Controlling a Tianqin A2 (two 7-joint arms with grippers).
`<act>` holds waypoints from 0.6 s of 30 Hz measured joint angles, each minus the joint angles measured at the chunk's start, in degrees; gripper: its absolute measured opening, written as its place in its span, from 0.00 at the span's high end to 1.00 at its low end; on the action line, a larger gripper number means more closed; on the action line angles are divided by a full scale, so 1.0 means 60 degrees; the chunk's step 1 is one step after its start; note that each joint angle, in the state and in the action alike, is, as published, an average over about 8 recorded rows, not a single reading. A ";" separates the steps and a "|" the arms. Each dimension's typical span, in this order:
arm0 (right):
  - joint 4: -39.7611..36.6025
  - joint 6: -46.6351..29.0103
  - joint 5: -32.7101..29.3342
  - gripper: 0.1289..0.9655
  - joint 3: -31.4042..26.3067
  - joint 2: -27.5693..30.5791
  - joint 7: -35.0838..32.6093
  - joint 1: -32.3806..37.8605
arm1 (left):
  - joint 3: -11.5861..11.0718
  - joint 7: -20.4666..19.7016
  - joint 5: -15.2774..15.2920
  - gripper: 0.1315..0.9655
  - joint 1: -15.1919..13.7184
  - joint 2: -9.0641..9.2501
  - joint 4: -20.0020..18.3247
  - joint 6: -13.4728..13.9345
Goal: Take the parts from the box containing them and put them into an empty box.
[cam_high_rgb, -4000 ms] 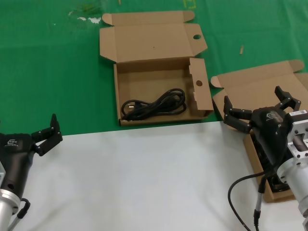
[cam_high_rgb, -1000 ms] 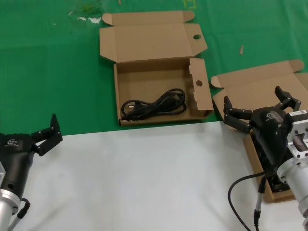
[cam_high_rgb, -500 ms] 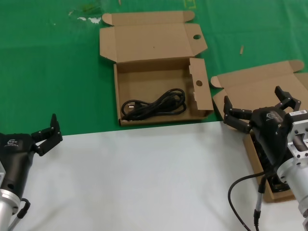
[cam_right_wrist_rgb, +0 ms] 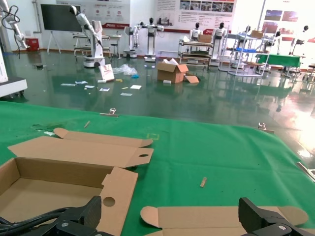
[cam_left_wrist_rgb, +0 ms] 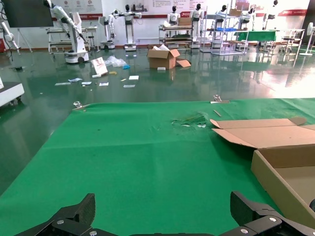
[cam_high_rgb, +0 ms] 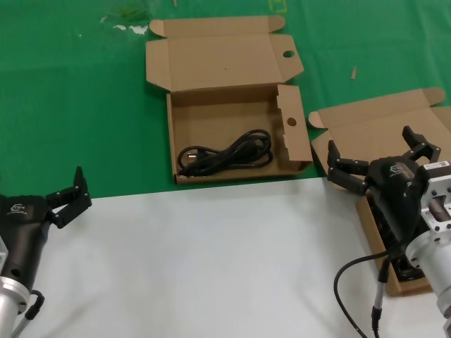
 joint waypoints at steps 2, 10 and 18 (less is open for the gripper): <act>0.0000 0.0000 0.0000 0.00 0.0000 0.0000 0.0000 0.0000 | 0.0000 0.0000 0.0000 0.00 0.0000 0.0000 0.0000 0.0000; 0.0000 0.0000 0.0000 0.00 0.0000 0.0000 0.0000 0.0000 | 0.0000 0.0000 0.0000 0.00 0.0000 0.0000 0.0000 0.0000; 0.0000 0.0000 0.0000 0.00 0.0000 0.0000 0.0000 0.0000 | 0.0000 0.0000 0.0000 0.00 0.0000 0.0000 0.0000 0.0000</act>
